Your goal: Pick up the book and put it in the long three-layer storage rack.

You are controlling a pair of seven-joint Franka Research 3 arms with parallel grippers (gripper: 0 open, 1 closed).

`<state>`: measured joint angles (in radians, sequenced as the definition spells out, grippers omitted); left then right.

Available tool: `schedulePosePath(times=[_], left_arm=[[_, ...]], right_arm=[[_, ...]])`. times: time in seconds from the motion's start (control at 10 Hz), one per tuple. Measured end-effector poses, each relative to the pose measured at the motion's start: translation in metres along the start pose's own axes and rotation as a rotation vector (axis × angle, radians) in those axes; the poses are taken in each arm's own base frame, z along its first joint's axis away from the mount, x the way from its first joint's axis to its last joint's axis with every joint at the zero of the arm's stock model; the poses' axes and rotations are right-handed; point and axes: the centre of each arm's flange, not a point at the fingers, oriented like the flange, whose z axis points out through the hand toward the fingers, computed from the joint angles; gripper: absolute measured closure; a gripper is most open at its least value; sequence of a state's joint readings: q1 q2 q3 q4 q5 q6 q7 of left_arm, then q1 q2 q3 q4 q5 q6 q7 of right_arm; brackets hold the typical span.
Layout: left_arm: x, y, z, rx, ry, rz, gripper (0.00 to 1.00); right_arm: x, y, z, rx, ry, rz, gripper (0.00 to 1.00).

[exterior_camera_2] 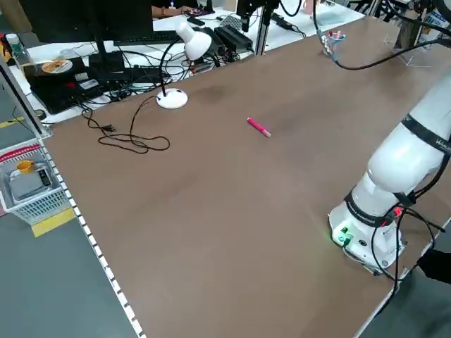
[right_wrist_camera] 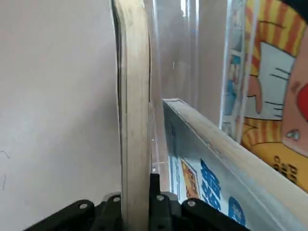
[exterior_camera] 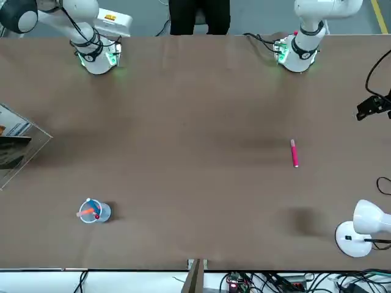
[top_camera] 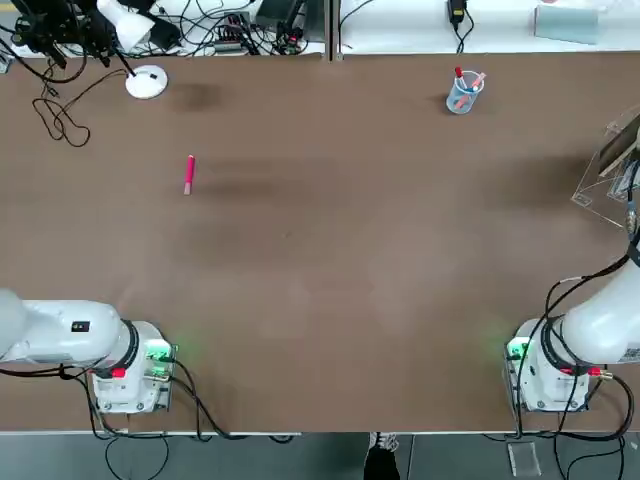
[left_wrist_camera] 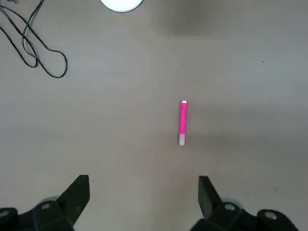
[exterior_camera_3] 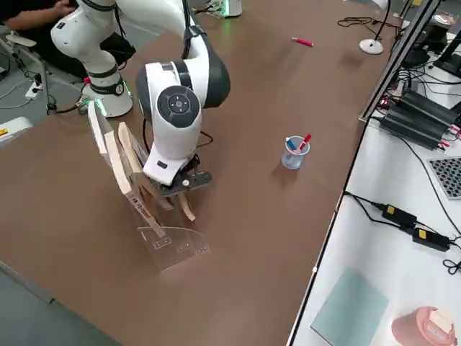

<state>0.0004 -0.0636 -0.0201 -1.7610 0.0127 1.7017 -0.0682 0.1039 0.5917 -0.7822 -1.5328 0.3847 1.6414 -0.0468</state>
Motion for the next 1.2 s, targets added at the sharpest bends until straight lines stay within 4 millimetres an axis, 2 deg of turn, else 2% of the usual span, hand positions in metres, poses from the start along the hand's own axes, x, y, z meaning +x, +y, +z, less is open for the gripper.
schedulePosePath(times=[1.2], left_arm=[[0.0,0.0,0.0,0.0,0.0,0.0,0.0]], right_arm=[[0.011,-0.009,-0.001,-0.018,0.089,-0.011,0.85]])
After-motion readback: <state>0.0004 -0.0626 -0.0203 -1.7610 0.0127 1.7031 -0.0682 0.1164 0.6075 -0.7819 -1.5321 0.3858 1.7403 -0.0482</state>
